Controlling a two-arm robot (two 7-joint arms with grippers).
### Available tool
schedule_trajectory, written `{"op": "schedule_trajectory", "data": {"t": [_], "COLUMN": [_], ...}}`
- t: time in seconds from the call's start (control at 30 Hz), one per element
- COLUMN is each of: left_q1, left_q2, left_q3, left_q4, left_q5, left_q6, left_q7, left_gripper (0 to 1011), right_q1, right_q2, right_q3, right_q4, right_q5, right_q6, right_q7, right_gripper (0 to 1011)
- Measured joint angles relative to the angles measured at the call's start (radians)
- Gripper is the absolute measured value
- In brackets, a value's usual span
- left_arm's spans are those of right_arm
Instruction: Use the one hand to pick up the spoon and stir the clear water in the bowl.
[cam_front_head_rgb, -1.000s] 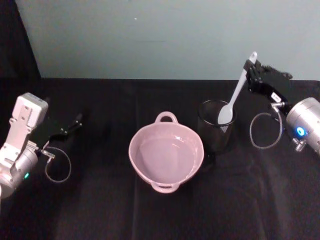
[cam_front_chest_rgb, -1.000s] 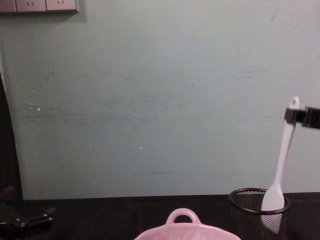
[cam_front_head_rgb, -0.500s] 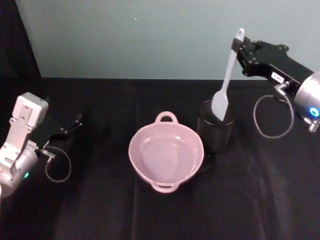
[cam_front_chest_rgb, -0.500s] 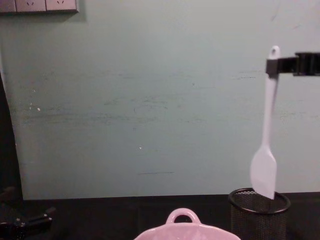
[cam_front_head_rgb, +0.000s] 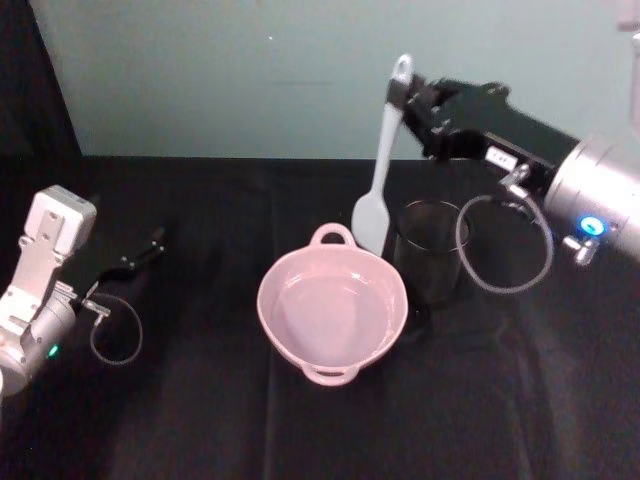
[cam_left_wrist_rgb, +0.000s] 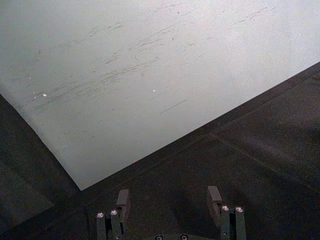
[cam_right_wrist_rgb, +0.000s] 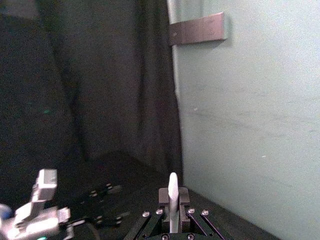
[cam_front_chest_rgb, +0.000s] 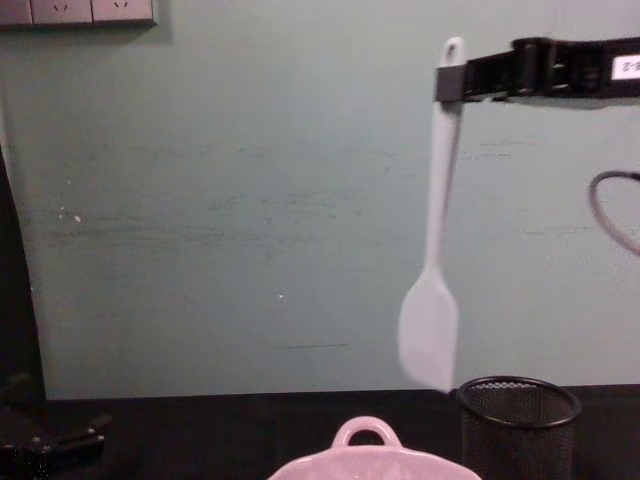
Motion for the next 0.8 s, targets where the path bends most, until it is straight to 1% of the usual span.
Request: {"op": "schedule_trajectory", "data": {"t": [0.07, 0.1, 0.17, 0.27, 0.33, 0.37, 0.5, 0.53, 0.63, 0.8], "left_q1": [0.000, 0.000, 0.000, 0.000, 0.000, 0.000, 0.000, 0.000, 0.000, 0.000], "left_q2": [0.000, 0.000, 0.000, 0.000, 0.000, 0.000, 0.000, 0.000, 0.000, 0.000], "left_q3": [0.000, 0.000, 0.000, 0.000, 0.000, 0.000, 0.000, 0.000, 0.000, 0.000], "left_q4": [0.000, 0.000, 0.000, 0.000, 0.000, 0.000, 0.000, 0.000, 0.000, 0.000], "left_q5": [0.000, 0.000, 0.000, 0.000, 0.000, 0.000, 0.000, 0.000, 0.000, 0.000], "left_q6": [0.000, 0.000, 0.000, 0.000, 0.000, 0.000, 0.000, 0.000, 0.000, 0.000], "left_q7": [0.000, 0.000, 0.000, 0.000, 0.000, 0.000, 0.000, 0.000, 0.000, 0.000], "left_gripper": [1011, 1012, 1011, 1011, 1011, 1011, 1011, 1011, 1011, 1011], "right_q1": [0.003, 0.004, 0.004, -0.003, -0.006, -0.009, -0.014, -0.015, -0.017, -0.027], "right_q2": [-0.001, -0.001, -0.001, -0.001, -0.002, -0.006, -0.019, -0.027, -0.043, -0.056], "right_q3": [-0.017, -0.034, -0.050, -0.082, -0.095, -0.107, -0.125, -0.133, -0.147, -0.154], "right_q4": [0.003, 0.007, 0.012, 0.040, 0.057, 0.076, 0.113, 0.133, 0.168, 0.194], "right_q5": [0.002, 0.001, -0.001, -0.020, -0.033, -0.049, -0.081, -0.100, -0.131, -0.152], "right_q6": [0.000, -0.001, -0.005, -0.028, -0.045, -0.060, -0.086, -0.100, -0.122, -0.139], "right_q7": [0.006, 0.011, 0.014, 0.023, 0.029, 0.031, 0.031, 0.032, 0.036, 0.052], "right_gripper": [112, 112, 112, 112, 112, 111, 112, 112, 112, 112]}}
